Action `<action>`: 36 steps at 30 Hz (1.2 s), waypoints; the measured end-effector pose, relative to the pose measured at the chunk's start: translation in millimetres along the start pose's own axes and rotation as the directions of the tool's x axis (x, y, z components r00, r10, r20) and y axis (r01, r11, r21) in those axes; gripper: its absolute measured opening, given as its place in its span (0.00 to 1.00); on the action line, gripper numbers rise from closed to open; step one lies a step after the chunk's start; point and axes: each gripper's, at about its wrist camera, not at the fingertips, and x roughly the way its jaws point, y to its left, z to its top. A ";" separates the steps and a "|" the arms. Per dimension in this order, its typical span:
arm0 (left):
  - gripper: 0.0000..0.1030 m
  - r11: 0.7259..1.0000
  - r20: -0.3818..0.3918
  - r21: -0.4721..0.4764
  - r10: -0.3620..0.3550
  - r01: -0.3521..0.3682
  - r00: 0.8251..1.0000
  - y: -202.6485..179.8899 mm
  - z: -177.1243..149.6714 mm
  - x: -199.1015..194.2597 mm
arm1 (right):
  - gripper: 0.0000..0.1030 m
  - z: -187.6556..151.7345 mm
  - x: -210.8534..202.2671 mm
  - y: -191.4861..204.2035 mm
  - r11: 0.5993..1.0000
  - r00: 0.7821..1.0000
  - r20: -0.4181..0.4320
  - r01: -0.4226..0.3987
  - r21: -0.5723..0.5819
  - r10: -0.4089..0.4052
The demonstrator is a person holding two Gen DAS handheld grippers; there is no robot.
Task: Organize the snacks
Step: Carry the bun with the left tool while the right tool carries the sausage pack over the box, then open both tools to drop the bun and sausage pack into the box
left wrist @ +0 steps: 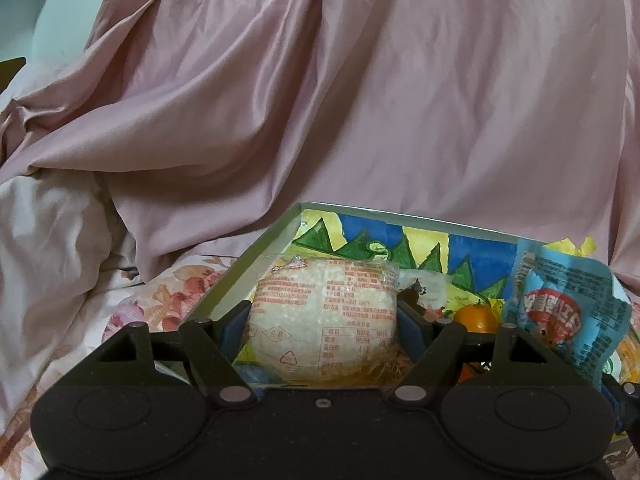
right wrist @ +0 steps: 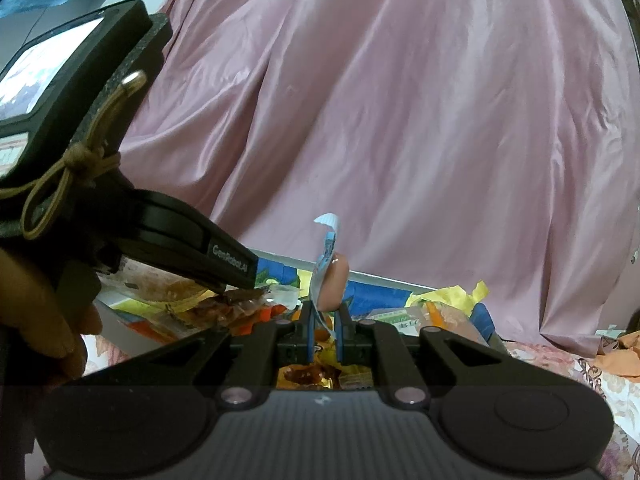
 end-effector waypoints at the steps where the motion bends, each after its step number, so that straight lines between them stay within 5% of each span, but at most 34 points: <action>1: 0.74 1.000 -0.002 -0.002 -0.001 0.001 1.000 -0.1 -0.2 0.1 | 0.11 -0.2 1.1 0.5 1.000 1.000 -0.003 -0.004 -0.002 0.004; 20: 0.75 0.999 -0.023 -0.033 0.004 -0.005 1.000 2.7 -3.6 2.8 | 0.12 -0.1 1.3 12.5 0.998 0.999 -0.005 -0.051 -0.038 0.051; 28: 0.85 0.998 -0.038 -0.067 0.009 -0.011 0.999 7.1 -4.6 4.4 | 0.15 -0.4 0.9 12.9 0.998 0.999 -0.004 -0.048 -0.031 0.048; 30: 0.92 0.997 -0.041 -0.073 0.010 -0.013 0.999 8.3 -4.7 4.8 | 0.18 -0.4 1.0 13.0 0.998 0.999 -0.004 -0.049 -0.032 0.049; 36: 0.99 0.996 -0.041 -0.079 0.043 -0.047 0.998 10.3 -6.6 4.8 | 0.48 -1.5 -0.5 12.8 0.999 0.999 0.005 -0.042 -0.028 0.042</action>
